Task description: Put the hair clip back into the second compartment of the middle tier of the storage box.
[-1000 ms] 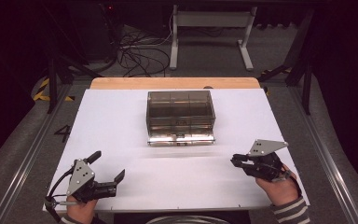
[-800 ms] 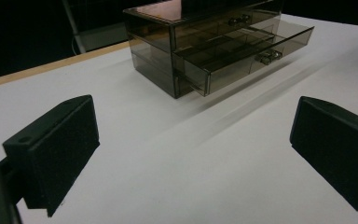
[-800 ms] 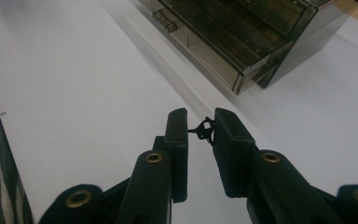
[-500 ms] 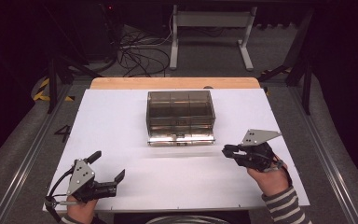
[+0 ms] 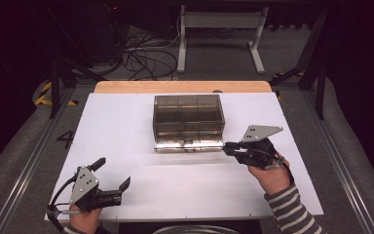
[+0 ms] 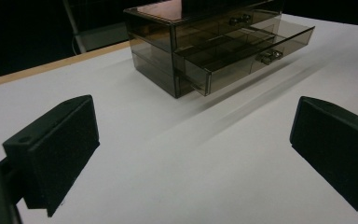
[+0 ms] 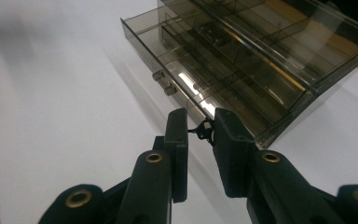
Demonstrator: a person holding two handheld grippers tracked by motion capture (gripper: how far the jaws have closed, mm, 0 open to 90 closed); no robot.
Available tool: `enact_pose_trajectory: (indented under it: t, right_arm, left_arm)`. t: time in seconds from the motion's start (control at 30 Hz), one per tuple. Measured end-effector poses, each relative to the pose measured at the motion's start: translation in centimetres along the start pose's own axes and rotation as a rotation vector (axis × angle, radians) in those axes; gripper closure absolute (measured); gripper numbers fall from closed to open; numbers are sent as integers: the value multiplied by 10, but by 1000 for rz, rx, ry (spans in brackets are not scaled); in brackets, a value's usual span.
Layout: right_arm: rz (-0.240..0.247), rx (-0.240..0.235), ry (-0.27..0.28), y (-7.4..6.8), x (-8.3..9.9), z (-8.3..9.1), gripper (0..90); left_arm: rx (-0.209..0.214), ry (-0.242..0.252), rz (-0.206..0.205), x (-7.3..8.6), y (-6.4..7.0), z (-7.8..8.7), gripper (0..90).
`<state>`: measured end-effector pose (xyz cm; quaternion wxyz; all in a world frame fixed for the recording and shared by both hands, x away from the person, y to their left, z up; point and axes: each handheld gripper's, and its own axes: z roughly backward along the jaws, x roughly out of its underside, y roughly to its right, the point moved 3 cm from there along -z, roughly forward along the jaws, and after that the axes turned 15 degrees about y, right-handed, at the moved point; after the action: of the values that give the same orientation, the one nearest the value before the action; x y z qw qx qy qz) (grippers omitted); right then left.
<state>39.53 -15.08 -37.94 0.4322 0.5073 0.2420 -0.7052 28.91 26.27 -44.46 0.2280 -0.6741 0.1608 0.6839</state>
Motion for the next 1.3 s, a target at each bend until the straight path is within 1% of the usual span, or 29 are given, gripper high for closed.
enact_pose_trajectory:
  t: [0.2, 0.3, 0.57, 0.83, 1.07, 1.17, 1.3]
  right_arm:
    - [0, -3, 19, 1, -7, -8, 761]
    - [-7, -8, 28, 1, -10, -12, 761]
    - [-10, -20, 46, 3, -20, -27, 760]
    - [-4, -25, 45, 2, -27, -42, 760]
    - [-8, -32, 48, 2, -30, -56, 760]
    - [-8, -34, 43, 2, -31, -62, 760]
    - [-11, -35, 36, 2, -31, -71, 760]
  left_arm:
    - [0, 0, 0, 0, 0, 0, 21]
    - [-1, -1, 0, 0, 0, 0, 21]
    - [-2, -1, -2, 0, 0, 0, 21]
    - [-4, -1, -4, 0, -1, 2, 21]
    - [-5, -1, 0, 0, -1, 2, 21]
    - [-3, -1, -5, 0, -1, 2, 21]
    - [-3, -3, -1, 0, -1, 2, 21]
